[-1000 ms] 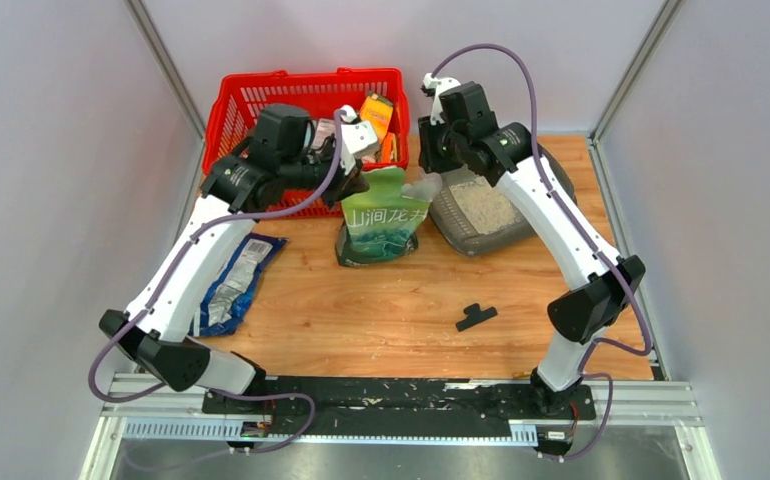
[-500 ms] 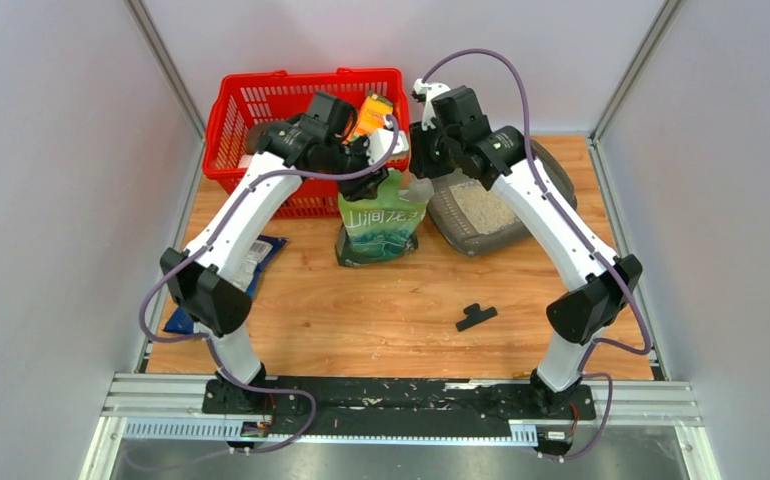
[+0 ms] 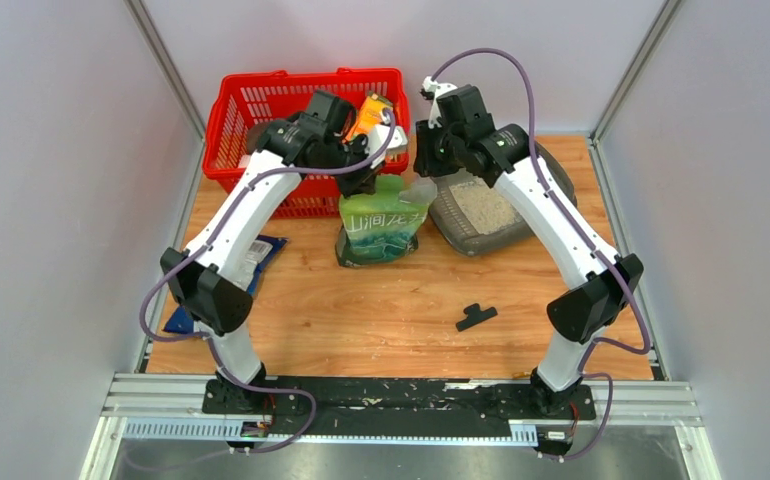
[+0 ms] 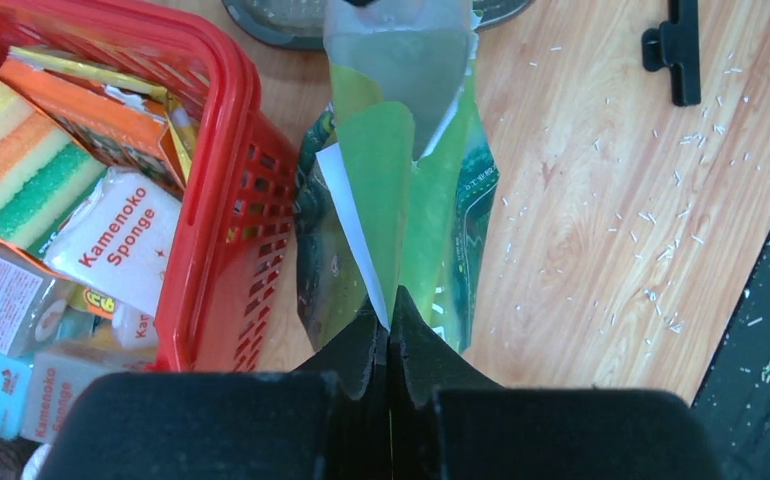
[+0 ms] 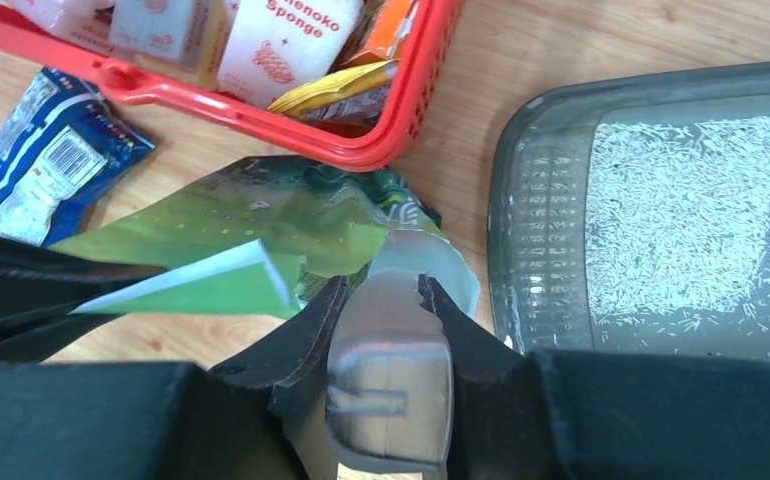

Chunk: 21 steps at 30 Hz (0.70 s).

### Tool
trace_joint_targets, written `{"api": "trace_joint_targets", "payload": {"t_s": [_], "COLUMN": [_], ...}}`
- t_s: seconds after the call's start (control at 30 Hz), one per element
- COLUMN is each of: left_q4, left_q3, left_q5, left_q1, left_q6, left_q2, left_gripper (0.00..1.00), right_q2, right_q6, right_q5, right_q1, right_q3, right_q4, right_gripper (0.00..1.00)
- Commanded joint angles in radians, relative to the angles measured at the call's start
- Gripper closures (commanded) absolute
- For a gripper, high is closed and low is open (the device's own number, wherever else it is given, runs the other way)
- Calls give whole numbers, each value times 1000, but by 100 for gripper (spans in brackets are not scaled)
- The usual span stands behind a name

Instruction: Fill the litter box with clean litter

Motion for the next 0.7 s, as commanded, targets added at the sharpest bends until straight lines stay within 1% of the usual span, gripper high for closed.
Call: {"api": "trace_joint_targets", "payload": {"t_s": [0.0,0.03,0.07,0.1,0.13,0.17,0.23,0.3,0.37,0.4,0.43,0.5,0.57,0.6,0.63,0.67], "left_q4": [172,221,335,396,495,533,605,623,630,634,645,676,694,700,720,732], "left_q3": [-98,-132,-200,-236,-270,-323,-365,-414,-456,-473,-488,-529,-546,-548,-554,-559], "left_q5": [7,-16,-33,-69,-83,-93,-116,-117,-105,-102,-97,-93,-97,-108,-114,-119], "left_q1": [-5,-5,-5,-5,-5,-5,-5,-5,-5,-5,-5,-5,-5,-5,-5,-5], "left_q6": [-146,-183,-203,-224,-255,-269,-313,-333,-349,-355,-361,-373,-381,-392,-399,-407], "left_q2": [-178,-237,-270,-300,-352,-374,-420,-437,-452,-457,-469,-482,-492,-494,-501,-508], "left_gripper": [100,100,100,100,100,100,100,100,100,100,100,100,100,100,100,100], "right_q2": [-26,-27,-29,-35,-43,-53,-55,-60,-49,-40,-35,-36,-55,-70,-110,-133], "right_q6": [36,36,36,36,32,26,9,-14,-48,-57,-63,-44,-13,10,57,73], "right_q5": [126,115,86,68,42,-31,-79,-129,-226,-236,-241,-187,-129,-95,-40,-20], "right_q1": [-3,-5,-3,-3,-5,-5,-3,-5,-3,-2,-2,-2,-3,-2,-2,0], "right_q3": [36,45,52,48,40,24,16,-7,-10,-19,-36,-61,-122,-150,-212,-248], "right_q4": [3,-14,-19,-22,-17,-13,-25,-23,-31,-40,-39,-14,33,96,140,185], "right_gripper": [100,100,100,100,100,100,100,100,100,100,100,100,100,100,100,100]}}
